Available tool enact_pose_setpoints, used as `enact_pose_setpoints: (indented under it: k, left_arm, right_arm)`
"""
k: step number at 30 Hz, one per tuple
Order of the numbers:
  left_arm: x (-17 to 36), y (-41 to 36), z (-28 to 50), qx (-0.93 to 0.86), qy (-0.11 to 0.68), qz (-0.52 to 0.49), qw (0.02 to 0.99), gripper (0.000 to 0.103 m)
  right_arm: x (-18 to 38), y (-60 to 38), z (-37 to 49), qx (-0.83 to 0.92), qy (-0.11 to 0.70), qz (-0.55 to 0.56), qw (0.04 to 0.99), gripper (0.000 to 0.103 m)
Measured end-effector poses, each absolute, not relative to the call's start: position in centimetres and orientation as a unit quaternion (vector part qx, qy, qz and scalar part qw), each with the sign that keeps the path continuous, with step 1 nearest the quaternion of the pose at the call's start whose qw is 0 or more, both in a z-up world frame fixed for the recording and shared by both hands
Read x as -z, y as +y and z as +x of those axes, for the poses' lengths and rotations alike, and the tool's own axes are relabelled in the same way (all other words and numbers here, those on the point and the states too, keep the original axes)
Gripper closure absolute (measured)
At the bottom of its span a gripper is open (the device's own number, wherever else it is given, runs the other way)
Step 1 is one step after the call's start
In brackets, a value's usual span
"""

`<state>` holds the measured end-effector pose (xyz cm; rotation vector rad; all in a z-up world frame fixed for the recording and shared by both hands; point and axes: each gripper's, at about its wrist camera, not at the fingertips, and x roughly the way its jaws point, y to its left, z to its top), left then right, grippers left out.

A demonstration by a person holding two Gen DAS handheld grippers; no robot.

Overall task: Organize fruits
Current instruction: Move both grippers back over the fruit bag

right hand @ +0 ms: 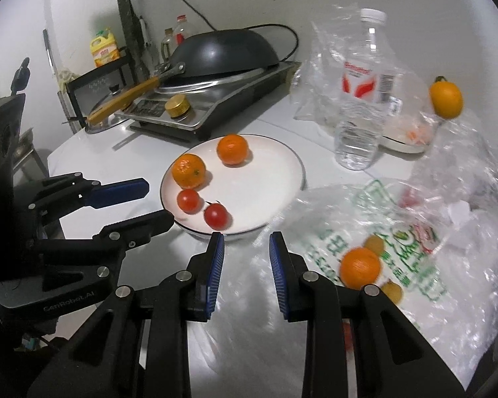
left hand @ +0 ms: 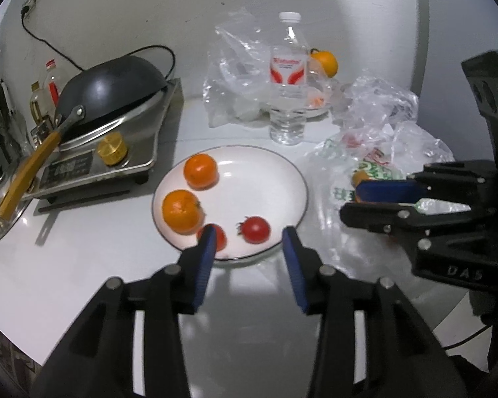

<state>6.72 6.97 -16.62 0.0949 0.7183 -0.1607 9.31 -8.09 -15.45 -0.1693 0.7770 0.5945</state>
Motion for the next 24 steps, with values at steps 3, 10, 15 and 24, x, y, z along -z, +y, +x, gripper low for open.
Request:
enact_pose_setpoints:
  k: [3, 10, 15, 24]
  left_arm:
    - [16.3, 5.8, 6.4, 0.084, 0.348, 0.047, 0.933, 0.050]
    - [16.4, 3.0, 6.2, 0.094, 0.351, 0.061, 0.930, 0.050]
    - [16.6, 0.8, 6.2, 0.109, 0.354, 0.063, 0.927, 0.050]
    - [17.6, -3.2, 6.5, 0.137, 0.371, 0.082, 0.915, 0.050]
  right_arm:
    - [15.3, -9.5, 8.9, -0.279, 0.369, -0.075, 0.883, 0.073]
    - [15.7, -12.6, 8.3, -0.266, 0.367, -0.061, 0.889, 0.073]
    - [16.2, -14.8, 7.9, -0.251, 0.370, -0.057, 0.893, 0.073]
    - [18.1, -19.5, 7.9, -0.216, 0.391, -0.042, 0.893, 0.073]
